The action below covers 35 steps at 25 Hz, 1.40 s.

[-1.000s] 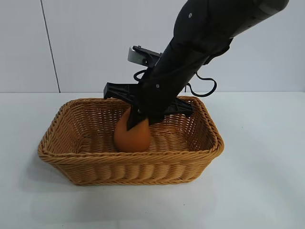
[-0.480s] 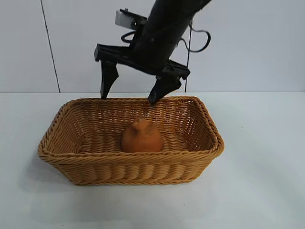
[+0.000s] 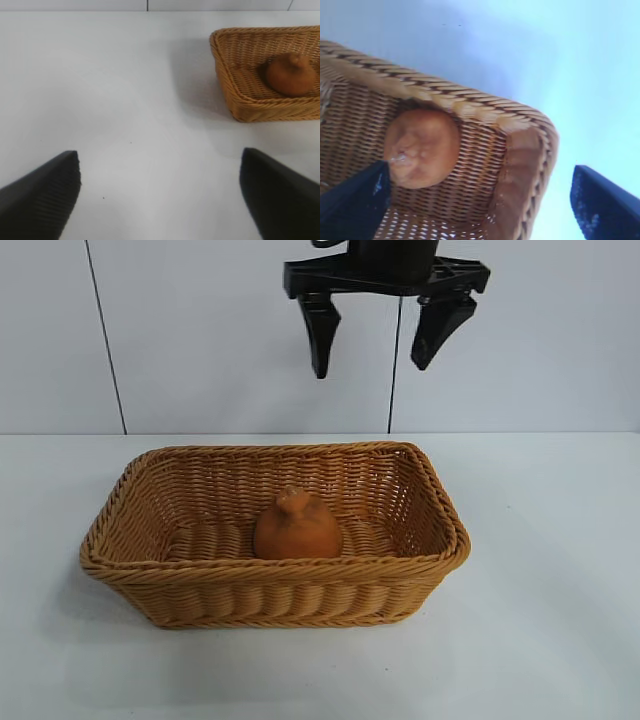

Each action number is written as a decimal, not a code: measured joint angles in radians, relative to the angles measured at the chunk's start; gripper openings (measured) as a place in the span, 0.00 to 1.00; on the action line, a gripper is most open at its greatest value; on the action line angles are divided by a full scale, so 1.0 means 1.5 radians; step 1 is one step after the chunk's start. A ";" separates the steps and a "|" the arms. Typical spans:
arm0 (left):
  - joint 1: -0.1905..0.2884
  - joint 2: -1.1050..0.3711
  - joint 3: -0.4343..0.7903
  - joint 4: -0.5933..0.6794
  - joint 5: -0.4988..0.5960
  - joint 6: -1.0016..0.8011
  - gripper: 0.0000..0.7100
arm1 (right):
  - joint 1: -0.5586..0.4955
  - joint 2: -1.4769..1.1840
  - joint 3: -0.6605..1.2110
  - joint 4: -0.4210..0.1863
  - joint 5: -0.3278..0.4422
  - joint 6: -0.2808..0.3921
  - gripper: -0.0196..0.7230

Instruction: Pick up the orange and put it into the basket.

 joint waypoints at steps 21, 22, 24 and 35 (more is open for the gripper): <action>0.000 0.000 0.000 0.000 0.000 0.000 0.87 | -0.299 -0.054 0.102 0.055 0.002 -0.052 0.93; 0.000 0.000 0.000 0.000 0.000 0.000 0.87 | -0.299 -0.080 0.139 0.062 0.001 -0.055 0.93; 0.000 0.000 0.000 0.000 0.000 0.000 0.87 | -0.299 -0.127 0.224 0.075 0.002 -0.065 0.93; 0.000 0.000 0.000 0.000 0.000 0.000 0.87 | -0.299 -0.490 0.675 0.114 0.006 -0.105 0.93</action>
